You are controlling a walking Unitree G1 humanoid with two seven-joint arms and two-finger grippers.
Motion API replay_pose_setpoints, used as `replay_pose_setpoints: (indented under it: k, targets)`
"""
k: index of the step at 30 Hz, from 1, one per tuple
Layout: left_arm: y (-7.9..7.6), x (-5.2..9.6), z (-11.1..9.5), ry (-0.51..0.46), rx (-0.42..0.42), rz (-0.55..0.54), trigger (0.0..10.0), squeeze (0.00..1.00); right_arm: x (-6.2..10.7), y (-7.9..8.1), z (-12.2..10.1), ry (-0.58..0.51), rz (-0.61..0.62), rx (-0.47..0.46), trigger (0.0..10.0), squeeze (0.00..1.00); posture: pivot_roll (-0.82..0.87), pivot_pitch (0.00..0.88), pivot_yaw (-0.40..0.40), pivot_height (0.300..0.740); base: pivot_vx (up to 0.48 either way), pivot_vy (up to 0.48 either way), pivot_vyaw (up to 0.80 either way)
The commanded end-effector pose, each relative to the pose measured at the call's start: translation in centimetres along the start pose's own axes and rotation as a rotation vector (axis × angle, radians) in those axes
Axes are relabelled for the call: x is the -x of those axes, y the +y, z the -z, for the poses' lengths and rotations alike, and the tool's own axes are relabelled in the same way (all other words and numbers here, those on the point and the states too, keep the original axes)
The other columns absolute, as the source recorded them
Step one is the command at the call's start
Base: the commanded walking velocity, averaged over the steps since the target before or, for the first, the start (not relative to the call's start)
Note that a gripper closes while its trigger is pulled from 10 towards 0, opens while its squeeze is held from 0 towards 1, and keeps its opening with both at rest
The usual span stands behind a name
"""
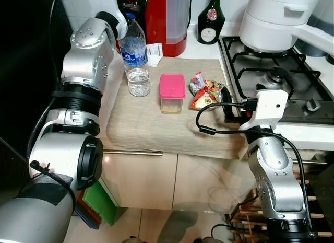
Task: Restocking fridge
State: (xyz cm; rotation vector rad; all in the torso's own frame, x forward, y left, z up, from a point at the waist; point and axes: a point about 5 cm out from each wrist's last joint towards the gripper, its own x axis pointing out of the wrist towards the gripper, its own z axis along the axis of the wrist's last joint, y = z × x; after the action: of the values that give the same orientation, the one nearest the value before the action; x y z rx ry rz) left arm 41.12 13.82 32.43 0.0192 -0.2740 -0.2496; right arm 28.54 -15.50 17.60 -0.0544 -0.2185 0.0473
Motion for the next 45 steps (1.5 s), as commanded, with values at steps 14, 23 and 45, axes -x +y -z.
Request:
replay_pose_setpoints:
  k: [14, 23, 45]
  targets:
    - [-0.3, 0.1, 1.7, 0.077, 0.076, -0.104, 10.0, 0.0, -0.2, 0.4, 0.1, 0.004, -0.023, 0.001, 10.0, 0.33, -0.06, 0.0, 0.061, 0.74, 0.0, 0.0, 0.0]
    - [0.1, 0.6, 3.2, 0.14, 0.142, -0.149, 10.0, 0.0, -0.3, 0.5, 0.3, 0.015, -0.037, 0.006, 10.0, 0.33, -0.05, 0.0, 0.055, 0.74, 0.0, 0.0, 0.0]
    - [-0.5, 1.1, 5.3, 0.225, 0.178, -0.127, 0.0, 0.0, -0.5, 0.6, 0.4, 0.022, -0.038, 0.01, 10.0, 0.33, -0.05, 0.0, 0.054, 0.74, 0.0, 0.0, 0.0]
